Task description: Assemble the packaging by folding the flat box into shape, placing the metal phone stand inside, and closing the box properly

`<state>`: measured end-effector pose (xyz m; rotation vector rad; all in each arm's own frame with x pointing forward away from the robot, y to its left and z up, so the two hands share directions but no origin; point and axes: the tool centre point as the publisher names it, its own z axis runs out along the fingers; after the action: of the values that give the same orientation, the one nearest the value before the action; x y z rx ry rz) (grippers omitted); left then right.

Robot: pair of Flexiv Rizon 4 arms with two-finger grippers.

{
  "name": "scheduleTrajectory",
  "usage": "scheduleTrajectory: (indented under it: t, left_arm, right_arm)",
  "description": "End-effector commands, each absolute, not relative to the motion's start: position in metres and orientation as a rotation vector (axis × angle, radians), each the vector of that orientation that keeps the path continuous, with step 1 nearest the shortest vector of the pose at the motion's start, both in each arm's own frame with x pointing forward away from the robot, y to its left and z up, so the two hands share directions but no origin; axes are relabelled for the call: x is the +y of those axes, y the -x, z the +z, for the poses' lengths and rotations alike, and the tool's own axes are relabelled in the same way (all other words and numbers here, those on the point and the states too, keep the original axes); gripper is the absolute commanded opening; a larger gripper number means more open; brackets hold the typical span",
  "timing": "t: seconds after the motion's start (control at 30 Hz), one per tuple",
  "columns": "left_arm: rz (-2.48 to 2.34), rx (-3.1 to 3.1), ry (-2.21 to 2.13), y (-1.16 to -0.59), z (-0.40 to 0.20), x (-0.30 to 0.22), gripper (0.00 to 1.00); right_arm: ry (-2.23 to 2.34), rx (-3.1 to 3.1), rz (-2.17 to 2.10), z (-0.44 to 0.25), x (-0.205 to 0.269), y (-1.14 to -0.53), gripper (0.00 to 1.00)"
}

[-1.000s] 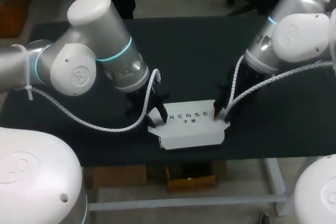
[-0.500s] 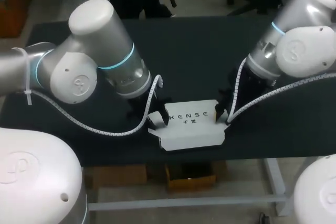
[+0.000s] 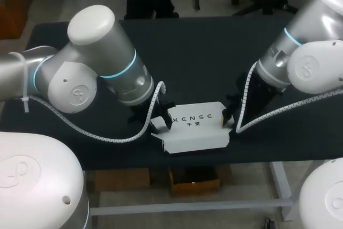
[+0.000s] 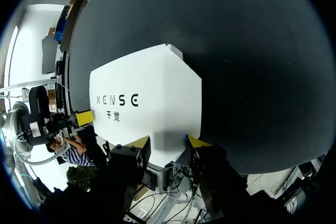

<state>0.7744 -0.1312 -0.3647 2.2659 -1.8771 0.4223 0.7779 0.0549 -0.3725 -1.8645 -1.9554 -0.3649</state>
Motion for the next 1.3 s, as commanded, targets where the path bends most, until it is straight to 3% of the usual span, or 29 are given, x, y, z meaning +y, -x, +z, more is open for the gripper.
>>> scheduleTrajectory:
  t: [0.03,1.3]
  left_arm:
    - [0.431,-1.882,-2.260,-0.775,-0.365,-0.129,0.44]
    - [0.495,-1.923,-2.147,-0.781,-0.374,-0.125,0.46]
  right_arm:
    - [1.856,-1.954,-0.368,-0.375,0.055,-0.779,0.40]
    - [1.807,-1.925,-0.421,-0.383,0.057,-0.795,0.38]
